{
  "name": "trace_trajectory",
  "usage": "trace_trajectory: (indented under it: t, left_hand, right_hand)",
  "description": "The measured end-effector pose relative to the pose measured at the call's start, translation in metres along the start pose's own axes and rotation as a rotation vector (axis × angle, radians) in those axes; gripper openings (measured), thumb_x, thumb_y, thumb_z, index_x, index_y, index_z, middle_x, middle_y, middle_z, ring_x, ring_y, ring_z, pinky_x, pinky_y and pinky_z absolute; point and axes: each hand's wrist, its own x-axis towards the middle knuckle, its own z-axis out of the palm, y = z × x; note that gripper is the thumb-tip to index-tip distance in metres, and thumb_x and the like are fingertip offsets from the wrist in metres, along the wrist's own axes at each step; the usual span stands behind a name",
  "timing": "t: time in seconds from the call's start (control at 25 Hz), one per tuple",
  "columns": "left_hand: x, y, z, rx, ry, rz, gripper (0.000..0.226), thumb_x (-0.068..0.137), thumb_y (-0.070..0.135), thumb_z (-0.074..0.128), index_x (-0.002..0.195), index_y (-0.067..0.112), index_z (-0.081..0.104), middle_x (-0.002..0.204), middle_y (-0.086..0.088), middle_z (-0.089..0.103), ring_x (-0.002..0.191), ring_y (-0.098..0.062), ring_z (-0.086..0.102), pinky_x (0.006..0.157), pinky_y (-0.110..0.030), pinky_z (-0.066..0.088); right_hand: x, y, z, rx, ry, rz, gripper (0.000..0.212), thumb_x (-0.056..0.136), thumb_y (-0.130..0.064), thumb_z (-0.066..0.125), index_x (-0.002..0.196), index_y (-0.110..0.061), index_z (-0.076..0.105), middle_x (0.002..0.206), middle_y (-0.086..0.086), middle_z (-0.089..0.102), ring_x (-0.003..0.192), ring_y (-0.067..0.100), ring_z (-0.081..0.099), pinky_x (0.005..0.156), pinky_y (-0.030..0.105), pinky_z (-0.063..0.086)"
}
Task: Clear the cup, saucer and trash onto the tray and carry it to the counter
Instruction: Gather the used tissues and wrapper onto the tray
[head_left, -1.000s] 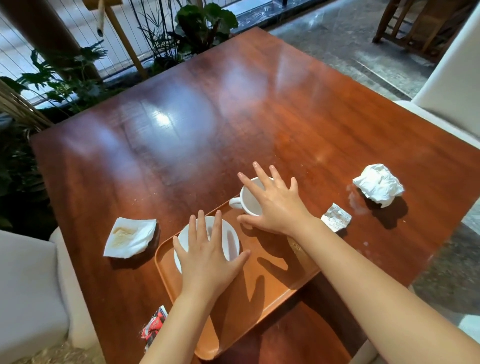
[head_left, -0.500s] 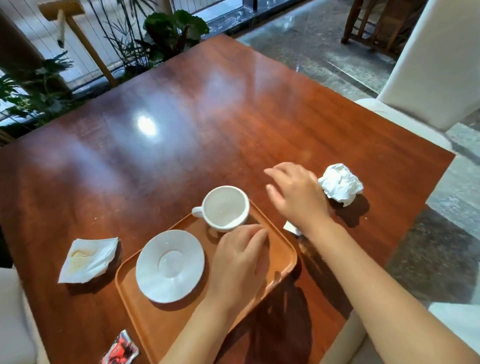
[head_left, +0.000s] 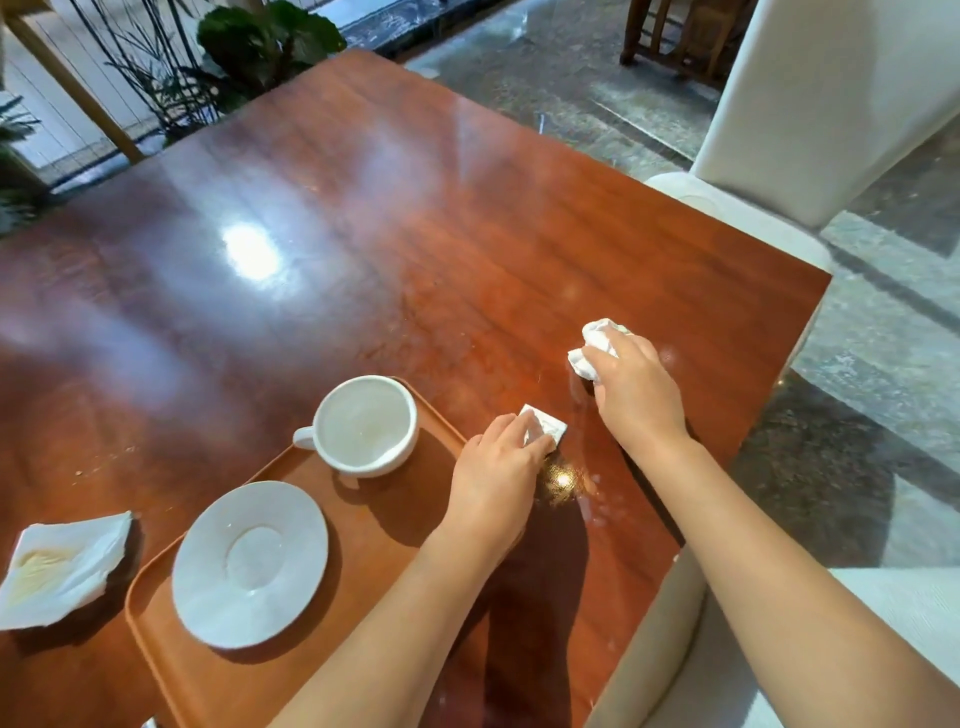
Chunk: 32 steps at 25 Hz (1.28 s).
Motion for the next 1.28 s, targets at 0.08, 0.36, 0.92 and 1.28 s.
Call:
trace_trajectory:
  t: [0.08,0.36,0.92,1.28]
  left_hand:
    - [-0.001,0.000,0.003,-0.030,0.022,0.013,0.026,0.065,0.005,0.078,0.085,0.021,0.071,0.093,0.002,0.066,0.091,-0.020,0.062,0.059,-0.027,0.051]
    - [-0.035,-0.006,-0.023,-0.153,0.196,-0.006,0.025,0.072,-0.004,0.065,0.093,0.007,0.072,0.107,-0.012,0.070,0.107,-0.027,0.063,0.083,-0.033,0.053]
    - [-0.147,-0.026,-0.032,0.027,0.039,-0.465,0.069,0.080,0.022,0.057,0.141,0.004,0.031,0.144,-0.015,0.043,0.134,-0.028,0.037,0.106,-0.043,0.036]
    - [-0.164,-0.022,-0.038,0.032,0.009,-0.450,0.054,0.084,0.024,0.039,0.134,0.008,0.046,0.140,-0.010,0.049,0.133,-0.023,0.041,0.102,-0.043,0.041]
  right_hand:
    - [-0.002,-0.001,-0.001,0.047,0.017,-0.036,0.029,0.078,0.009,0.056,0.101,-0.005,0.068,0.122,0.014,0.062,0.116,0.037,0.050,0.074,0.044,0.052]
    - [-0.036,-0.052,-0.034,0.201,0.076,-0.238,0.047,0.066,0.009,0.062,0.106,-0.016,0.067,0.120,0.003,0.064,0.108,0.031,0.057,0.068,0.039,0.055]
    - [-0.121,-0.153,0.008,0.165,-0.074,-0.477,0.057,0.065,-0.008,0.066,0.120,-0.017,0.056,0.107,0.003,0.066,0.097,0.023,0.063,0.074,0.032,0.055]
    - [-0.121,-0.149,0.008,0.125,-0.153,-0.408,0.043,0.073,-0.038,0.056,0.111,-0.017,0.060,0.110,0.006,0.060,0.111,0.025,0.054,0.097,0.046,0.044]
